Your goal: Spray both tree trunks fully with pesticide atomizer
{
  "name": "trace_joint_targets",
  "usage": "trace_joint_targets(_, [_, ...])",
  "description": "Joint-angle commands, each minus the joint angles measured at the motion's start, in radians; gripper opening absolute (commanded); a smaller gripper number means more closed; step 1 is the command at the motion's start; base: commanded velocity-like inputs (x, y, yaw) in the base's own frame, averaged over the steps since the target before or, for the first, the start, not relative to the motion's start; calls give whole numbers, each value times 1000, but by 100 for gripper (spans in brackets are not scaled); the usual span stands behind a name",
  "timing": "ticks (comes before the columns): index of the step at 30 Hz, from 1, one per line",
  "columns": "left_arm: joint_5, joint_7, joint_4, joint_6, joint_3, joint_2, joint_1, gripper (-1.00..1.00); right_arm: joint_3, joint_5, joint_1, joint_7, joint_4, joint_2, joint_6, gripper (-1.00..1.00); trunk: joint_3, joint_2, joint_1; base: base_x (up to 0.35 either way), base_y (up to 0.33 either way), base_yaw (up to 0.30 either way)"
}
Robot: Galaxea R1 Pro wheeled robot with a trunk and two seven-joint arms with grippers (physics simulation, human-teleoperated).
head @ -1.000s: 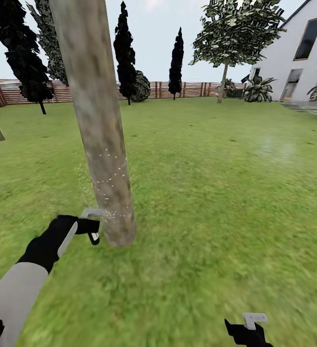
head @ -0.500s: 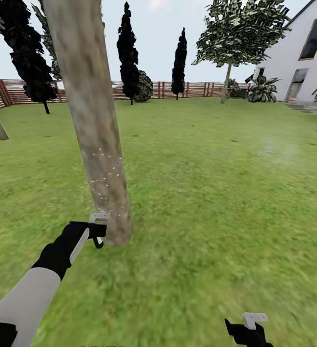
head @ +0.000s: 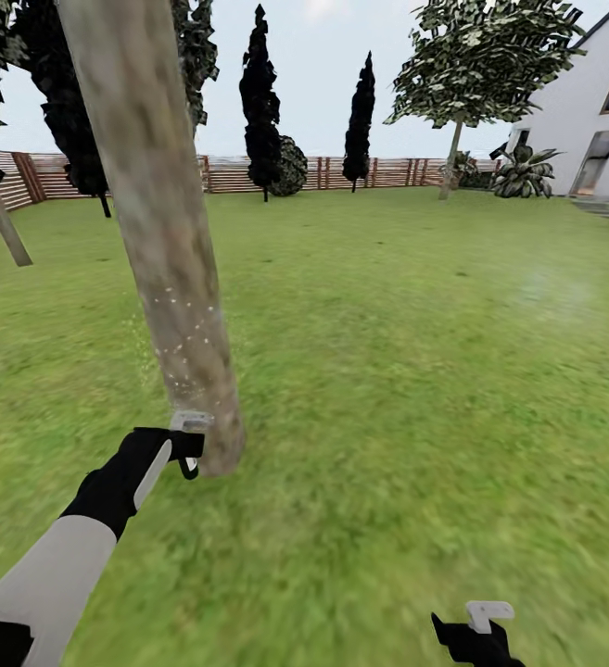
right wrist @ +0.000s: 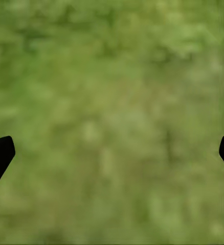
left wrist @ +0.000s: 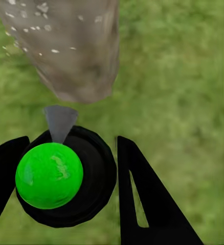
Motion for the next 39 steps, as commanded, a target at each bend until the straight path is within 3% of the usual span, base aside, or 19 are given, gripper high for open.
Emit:
trace_joint_targets(1, [-1, 0, 0, 0, 0, 0, 0, -100, 0, 0, 0, 0, 0, 0, 0, 100, 0, 0, 0, 120, -270, 75])
trace_joint_targets(12, [-4, 0, 20, -1, 2, 0, 0, -100, 0, 0, 0, 0, 1, 0, 0, 100, 0, 0, 0, 117, -270, 255])
trace_joint_targets(21, [-8, 4, 34, -2, 2, 0, 0, -100, 0, 0, 0, 0, 1, 0, 0, 100, 0, 0, 0, 95, -270, 41])
trace_joint_targets(34, [-11, 5, 44, -2, 3, 6, 0, -100, 0, 0, 0, 0, 1, 0, 0, 100, 0, 0, 0, 94, -270, 257])
trace_joint_targets(39, [-12, 5, 44, -2, 3, 6, 0, -100, 0, 0, 0, 0, 0, 0, 0, 100, 0, 0, 0, 94, -270, 56])
